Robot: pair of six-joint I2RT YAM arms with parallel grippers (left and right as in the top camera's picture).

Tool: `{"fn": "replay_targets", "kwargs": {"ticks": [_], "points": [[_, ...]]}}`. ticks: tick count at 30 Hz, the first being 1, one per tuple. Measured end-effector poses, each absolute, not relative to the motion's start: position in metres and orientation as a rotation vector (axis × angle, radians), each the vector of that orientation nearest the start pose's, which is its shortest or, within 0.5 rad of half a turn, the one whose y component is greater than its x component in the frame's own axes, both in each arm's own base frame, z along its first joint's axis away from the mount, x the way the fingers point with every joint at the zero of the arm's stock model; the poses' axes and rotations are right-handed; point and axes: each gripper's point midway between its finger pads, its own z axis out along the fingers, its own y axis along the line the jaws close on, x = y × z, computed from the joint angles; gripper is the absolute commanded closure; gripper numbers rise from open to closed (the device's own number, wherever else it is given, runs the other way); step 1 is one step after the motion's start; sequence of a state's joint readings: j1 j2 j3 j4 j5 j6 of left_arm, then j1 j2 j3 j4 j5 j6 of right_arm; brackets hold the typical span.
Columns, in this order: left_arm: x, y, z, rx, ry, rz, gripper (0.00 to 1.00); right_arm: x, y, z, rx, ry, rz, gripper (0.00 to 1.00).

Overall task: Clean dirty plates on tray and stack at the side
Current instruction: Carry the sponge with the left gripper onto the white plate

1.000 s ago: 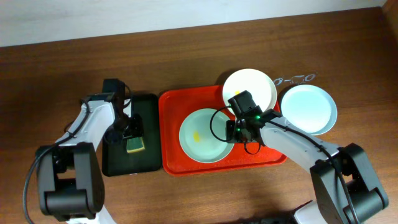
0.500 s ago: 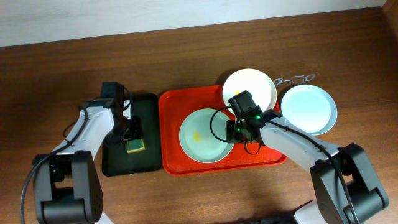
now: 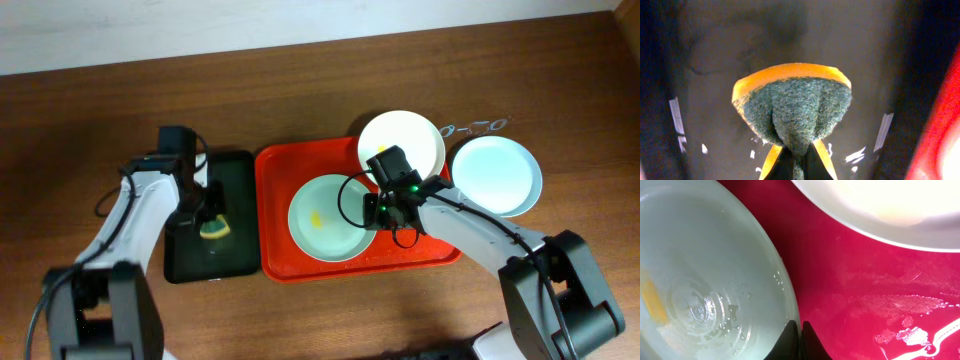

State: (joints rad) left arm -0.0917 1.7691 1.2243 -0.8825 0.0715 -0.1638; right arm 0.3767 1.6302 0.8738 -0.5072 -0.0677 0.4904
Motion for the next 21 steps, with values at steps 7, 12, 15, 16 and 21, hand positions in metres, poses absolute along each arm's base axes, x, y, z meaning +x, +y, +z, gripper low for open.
{"fn": "replay_targets", "kwargs": {"ticks": [7, 12, 15, 16, 21], "points": [[0.356, -0.101, 0.117, 0.168, 2.805, -0.071, 1.0, 0.299, 0.139, 0.019, 0.168, 2.889, 0.344, 0.96], [0.356, -0.103, 0.117, 0.134, 2.806, -0.069, 1.0, 0.298, 0.142, 0.02, 0.236, 2.893, 0.377, 0.96], [0.356, -0.104, 0.117, 0.123, 2.807, -0.071, 1.0, 0.299, 0.146, 0.018, 0.269, 2.891, 0.385, 0.96], [0.356, -0.104, 0.118, 0.123, 2.807, -0.071, 1.0, 0.298, 0.147, 0.016, 0.271, 2.894, 0.385, 0.96], [0.355, -0.099, 0.126, 0.114, 2.821, -0.034, 1.0, 0.298, 0.149, 0.012, 0.275, 2.9, 0.383, 0.96]]}}
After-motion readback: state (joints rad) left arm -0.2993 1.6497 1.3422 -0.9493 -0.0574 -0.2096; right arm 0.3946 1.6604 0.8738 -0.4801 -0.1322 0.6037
